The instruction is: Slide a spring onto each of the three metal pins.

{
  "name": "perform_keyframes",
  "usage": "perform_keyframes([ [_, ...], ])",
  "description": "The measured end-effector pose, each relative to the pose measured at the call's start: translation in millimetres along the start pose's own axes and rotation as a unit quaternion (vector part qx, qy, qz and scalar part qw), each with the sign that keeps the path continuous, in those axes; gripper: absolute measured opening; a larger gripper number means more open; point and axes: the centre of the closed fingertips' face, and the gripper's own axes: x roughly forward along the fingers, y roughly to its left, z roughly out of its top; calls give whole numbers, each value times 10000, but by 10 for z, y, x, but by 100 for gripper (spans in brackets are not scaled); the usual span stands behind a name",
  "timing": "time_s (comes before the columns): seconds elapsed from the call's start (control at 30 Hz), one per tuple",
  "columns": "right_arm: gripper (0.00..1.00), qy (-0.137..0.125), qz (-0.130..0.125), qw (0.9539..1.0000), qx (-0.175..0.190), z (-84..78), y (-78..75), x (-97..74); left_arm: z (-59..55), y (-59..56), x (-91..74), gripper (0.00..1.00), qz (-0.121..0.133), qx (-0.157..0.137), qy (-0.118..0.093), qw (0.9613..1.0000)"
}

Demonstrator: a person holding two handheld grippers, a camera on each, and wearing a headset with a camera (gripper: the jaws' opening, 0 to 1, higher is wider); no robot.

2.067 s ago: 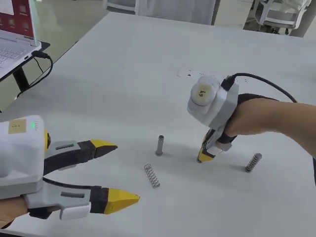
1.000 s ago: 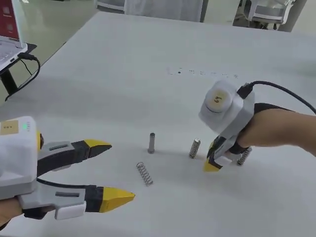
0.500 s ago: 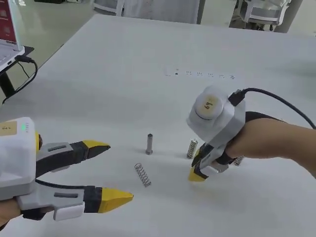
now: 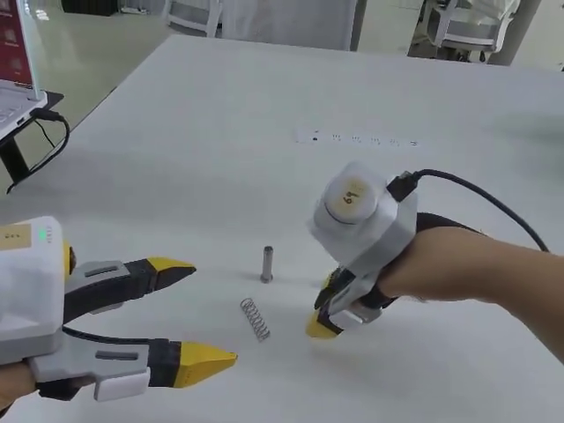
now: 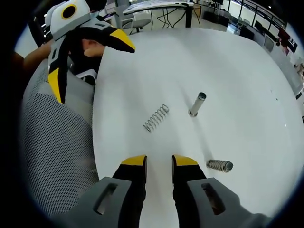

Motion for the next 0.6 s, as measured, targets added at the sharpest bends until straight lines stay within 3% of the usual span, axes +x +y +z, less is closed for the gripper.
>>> perform_keyframes([
  [0.6,23,-258,16,9996,117,214,141,122,-22,-39,-29,63,30,6,16,10000],
])
